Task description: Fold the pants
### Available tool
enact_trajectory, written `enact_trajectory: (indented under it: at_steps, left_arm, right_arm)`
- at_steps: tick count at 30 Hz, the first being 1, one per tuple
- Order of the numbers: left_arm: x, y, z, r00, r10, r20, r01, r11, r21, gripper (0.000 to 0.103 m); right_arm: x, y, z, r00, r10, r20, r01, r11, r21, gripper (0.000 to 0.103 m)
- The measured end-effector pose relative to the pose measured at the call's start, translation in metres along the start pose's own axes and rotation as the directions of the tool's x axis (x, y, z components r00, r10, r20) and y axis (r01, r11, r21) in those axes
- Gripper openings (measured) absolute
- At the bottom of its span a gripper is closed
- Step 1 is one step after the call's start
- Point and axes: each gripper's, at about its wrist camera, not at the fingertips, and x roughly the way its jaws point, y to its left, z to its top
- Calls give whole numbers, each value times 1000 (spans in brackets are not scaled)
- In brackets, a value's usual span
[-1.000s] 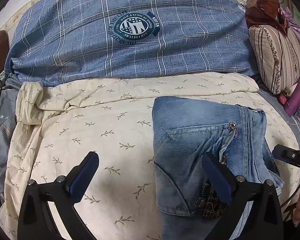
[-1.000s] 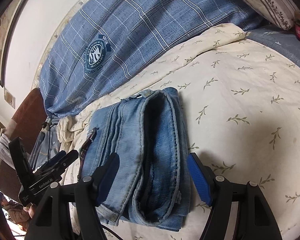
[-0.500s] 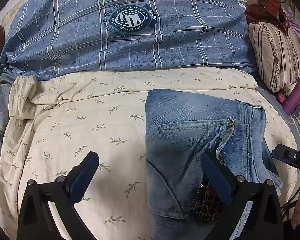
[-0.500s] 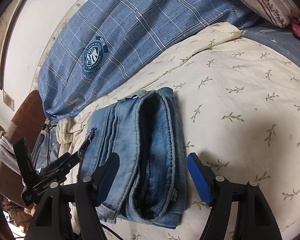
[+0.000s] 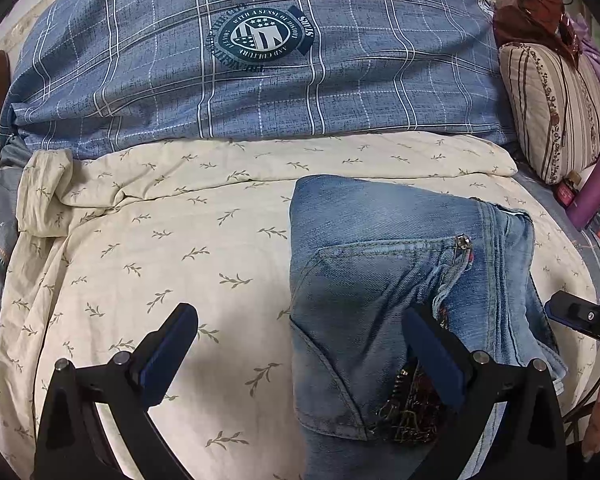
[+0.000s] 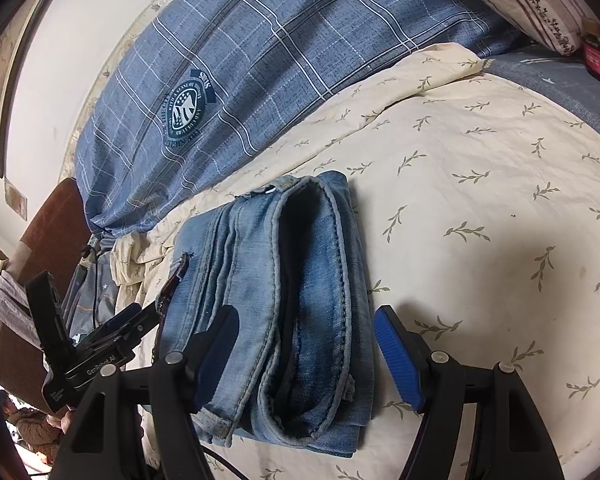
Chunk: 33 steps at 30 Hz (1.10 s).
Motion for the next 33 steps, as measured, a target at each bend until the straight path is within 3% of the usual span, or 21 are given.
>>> enact_trajectory:
  at_steps: [33]
  left_arm:
    - [2, 2, 2, 1000, -17, -16, 16, 999, -34, 102]
  right_arm:
    - [11, -14, -1, 999, -23, -42, 25, 998, 53, 74]
